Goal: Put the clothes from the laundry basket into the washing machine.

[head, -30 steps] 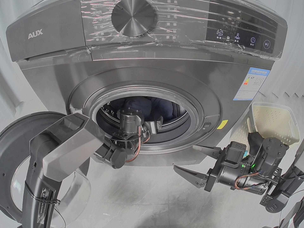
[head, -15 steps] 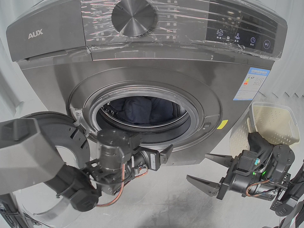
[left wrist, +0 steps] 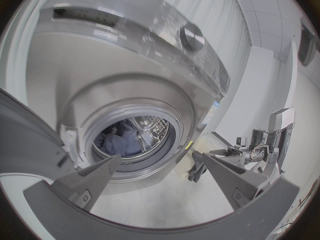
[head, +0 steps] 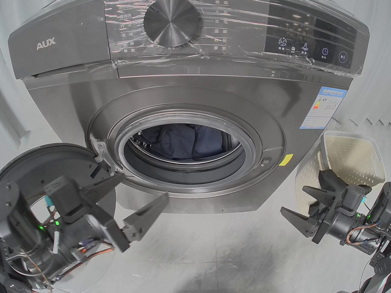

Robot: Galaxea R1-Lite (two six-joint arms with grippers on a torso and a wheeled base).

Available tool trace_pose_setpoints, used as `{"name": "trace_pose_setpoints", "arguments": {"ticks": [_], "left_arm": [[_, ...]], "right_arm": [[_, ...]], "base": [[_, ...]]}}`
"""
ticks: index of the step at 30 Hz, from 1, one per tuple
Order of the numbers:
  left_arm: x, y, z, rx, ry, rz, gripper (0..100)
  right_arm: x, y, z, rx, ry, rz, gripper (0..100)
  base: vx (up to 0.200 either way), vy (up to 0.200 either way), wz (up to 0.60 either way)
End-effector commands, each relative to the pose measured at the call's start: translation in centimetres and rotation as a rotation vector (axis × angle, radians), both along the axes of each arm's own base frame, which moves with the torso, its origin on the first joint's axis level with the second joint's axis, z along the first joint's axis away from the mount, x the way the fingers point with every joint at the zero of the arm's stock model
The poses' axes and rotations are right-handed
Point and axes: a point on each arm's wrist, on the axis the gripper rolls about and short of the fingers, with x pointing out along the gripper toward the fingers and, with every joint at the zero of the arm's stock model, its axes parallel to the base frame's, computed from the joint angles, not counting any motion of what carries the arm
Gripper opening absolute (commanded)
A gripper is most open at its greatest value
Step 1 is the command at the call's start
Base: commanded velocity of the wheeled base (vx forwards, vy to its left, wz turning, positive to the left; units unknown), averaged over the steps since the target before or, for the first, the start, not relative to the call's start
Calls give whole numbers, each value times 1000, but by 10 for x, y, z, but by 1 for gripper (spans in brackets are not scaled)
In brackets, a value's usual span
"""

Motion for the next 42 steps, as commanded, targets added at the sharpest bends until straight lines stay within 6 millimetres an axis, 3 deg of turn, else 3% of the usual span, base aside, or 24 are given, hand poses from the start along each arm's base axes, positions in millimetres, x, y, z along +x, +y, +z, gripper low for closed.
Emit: {"name": "trace_pose_setpoints", "arguments": {"ticks": [1,4,10,18,27,35,38,42], "left_arm": [[-36,56,3,-32,-68,99,100],[-45,68,-5,1,-39,120,100],[-59,80,-1,-19,-60,122,100],[-80,101,-13,-9,-52,158,100],[-103,121,-20,-39,-93,230,100],[-115,130,-32,-33,-96,319,100],[-118,133,-47,13,-101,379,100],[-122,135,-54,56,-102,424,100]], "right_arm": [[-15,-19,8,2,-14,-74,100],[-18,-22,9,-6,-4,-77,100],[-26,-26,13,0,-20,-114,100],[-54,-42,19,-14,-33,-136,100],[-88,-68,16,-16,-51,-227,100],[-121,-86,5,-16,-90,-373,100],[-137,-91,-4,-17,-121,-449,100],[-145,-93,-10,-25,-132,-490,100]], "base": [[0,0,0],[0,0,0],[-133,0,0],[-200,0,0],[0,0,0],[0,-200,0],[0,-200,0],[0,-200,0]]}}
